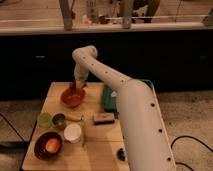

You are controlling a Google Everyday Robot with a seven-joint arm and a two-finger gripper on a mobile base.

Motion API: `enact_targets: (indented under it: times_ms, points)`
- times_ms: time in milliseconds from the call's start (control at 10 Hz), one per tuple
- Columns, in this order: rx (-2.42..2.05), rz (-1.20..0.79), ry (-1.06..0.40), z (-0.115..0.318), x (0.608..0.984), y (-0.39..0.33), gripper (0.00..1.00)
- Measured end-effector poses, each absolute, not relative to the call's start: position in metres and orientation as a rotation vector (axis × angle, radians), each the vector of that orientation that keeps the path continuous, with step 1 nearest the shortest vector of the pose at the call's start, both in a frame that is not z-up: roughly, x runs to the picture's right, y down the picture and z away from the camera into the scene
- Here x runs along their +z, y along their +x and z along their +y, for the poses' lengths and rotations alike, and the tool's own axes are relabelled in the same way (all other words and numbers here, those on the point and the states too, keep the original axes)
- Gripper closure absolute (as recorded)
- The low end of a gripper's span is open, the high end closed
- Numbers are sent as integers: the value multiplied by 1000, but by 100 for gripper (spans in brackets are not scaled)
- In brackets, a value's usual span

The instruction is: Place grapes in red bowl

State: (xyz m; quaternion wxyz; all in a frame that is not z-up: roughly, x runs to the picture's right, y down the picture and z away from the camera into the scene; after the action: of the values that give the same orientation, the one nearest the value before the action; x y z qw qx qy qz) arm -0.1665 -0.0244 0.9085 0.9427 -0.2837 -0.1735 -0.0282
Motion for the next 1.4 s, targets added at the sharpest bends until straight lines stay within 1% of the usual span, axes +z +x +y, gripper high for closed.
enact_targets:
  times_ms: [200,300,400,1400]
  points:
    - [-66,-355,-580,-23,908,-169,29]
    - [-69,-356,-582,-22,909,-170,22]
    - [-71,-357,-583,-22,909,-171,20]
    - [-77,-361,-590,-23,912,-166,20]
